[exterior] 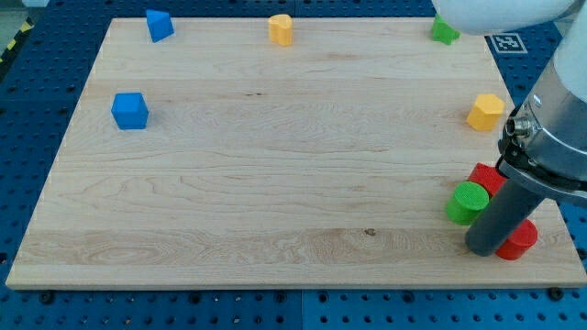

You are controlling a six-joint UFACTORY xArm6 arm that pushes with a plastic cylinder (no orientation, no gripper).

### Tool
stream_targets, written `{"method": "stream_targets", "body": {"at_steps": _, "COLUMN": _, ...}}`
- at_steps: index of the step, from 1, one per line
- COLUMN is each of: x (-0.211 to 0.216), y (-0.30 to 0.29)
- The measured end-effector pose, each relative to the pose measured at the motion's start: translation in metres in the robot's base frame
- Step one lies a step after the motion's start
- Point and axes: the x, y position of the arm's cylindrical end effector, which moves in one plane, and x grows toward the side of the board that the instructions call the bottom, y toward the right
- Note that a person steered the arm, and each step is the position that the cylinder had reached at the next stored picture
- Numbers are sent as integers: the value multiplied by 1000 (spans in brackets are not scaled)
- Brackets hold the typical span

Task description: Move the red star diagonally to the bottom right side of the blue cube

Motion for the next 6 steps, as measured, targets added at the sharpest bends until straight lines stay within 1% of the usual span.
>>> {"method": "stream_targets", "body": {"at_steps": 1, "x": -1, "y": -12}}
{"method": "stream_targets", "body": {"at_steps": 2, "x": -19, "y": -65}}
{"method": "stream_targets", "body": {"at_steps": 3, "x": -66, "y": -107}}
{"method": "stream_targets", "body": {"at_steps": 4, "x": -119, "y": -85}}
{"method": "stream_targets", "body": {"at_steps": 5, "x": -140, "y": -49}}
{"method": "stream_targets", "body": {"at_steps": 6, "x": -140, "y": -22}}
